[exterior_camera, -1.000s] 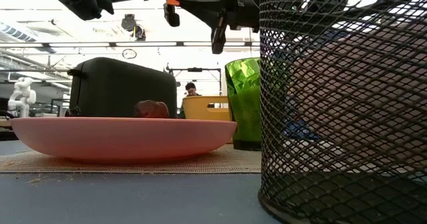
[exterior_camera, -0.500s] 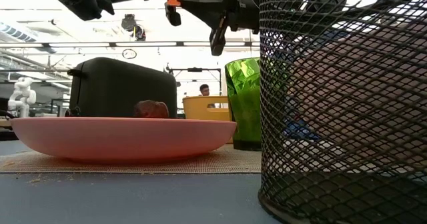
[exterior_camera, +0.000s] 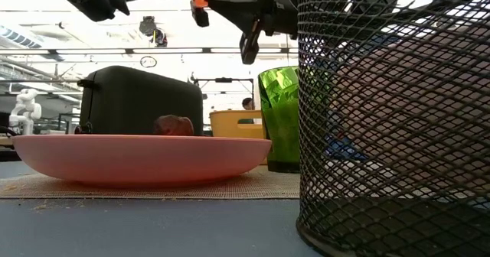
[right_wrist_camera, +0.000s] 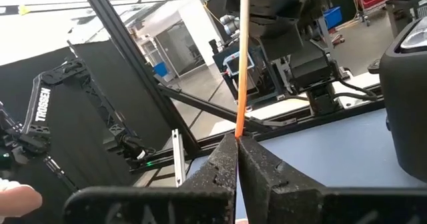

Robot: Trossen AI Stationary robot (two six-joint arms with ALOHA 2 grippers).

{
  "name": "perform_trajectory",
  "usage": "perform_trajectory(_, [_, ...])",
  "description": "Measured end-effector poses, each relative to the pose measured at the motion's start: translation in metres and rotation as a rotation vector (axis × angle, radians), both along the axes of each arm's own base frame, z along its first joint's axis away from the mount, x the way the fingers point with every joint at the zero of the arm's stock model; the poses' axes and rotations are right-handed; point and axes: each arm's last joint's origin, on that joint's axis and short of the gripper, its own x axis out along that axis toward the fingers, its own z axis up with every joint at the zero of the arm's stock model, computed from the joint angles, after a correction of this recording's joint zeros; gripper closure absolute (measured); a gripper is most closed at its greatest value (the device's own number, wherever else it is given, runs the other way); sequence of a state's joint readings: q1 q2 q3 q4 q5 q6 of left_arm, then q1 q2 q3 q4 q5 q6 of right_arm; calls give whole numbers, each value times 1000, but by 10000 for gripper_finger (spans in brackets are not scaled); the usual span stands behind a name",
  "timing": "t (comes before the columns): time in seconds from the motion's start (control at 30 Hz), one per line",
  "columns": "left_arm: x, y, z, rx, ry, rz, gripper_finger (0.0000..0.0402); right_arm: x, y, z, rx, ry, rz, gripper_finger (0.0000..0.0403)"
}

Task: Arrange a breakfast setting
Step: Put the orange spoon on the right side of the gray table mat

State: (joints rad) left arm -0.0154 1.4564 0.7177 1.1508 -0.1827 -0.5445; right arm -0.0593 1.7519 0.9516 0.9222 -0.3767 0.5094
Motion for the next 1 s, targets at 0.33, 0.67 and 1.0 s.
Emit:
perform_trajectory(0.33, [-3, -3, -5, -6, 170, -32, 396, 0, 1, -9, 5, 93, 33, 402])
perform_trajectory(0.67, [-18, -3, 0, -2, 311, -37, 396, -8, 2, -5, -31, 183, 47, 402])
perform_trajectory(1.0, [-25, -4, 4, -20, 348, -48, 396, -13, 2, 3, -40, 183, 47, 401])
